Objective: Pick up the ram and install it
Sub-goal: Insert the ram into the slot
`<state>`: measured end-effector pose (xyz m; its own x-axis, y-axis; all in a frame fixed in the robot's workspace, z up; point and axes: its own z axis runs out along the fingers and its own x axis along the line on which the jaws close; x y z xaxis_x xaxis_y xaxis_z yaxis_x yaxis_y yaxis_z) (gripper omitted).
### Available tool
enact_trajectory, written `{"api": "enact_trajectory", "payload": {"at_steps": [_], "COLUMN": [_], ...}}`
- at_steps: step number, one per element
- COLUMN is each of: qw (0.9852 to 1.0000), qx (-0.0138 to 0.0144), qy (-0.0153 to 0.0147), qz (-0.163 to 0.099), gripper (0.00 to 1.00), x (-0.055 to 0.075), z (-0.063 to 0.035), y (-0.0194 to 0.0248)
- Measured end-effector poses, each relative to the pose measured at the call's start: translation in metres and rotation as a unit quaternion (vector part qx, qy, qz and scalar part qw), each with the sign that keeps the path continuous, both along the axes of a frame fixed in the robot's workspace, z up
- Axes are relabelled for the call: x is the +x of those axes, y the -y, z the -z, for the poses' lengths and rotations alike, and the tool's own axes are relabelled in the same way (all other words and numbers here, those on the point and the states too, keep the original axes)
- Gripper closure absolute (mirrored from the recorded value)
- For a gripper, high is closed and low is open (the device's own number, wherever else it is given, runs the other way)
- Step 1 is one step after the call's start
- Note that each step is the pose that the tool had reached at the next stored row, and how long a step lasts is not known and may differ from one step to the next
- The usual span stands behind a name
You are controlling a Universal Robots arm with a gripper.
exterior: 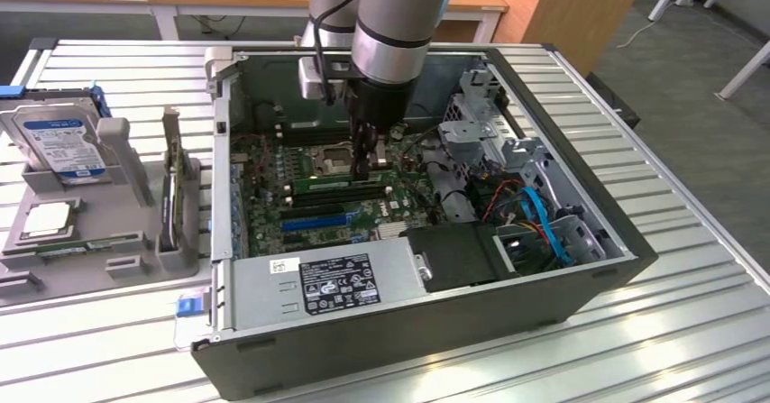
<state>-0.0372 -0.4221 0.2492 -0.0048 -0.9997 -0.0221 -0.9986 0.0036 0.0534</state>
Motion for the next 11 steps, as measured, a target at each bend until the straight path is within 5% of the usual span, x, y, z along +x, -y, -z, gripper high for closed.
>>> {"api": "enact_trajectory", "payload": {"at_steps": [11], "qw": [1.0000], "qx": [0.0000], "qy": [0.0000], "qz": [0.000], "gripper": [0.89], "x": [-0.0001], "z": [0.0009], "y": [-0.0011]}}
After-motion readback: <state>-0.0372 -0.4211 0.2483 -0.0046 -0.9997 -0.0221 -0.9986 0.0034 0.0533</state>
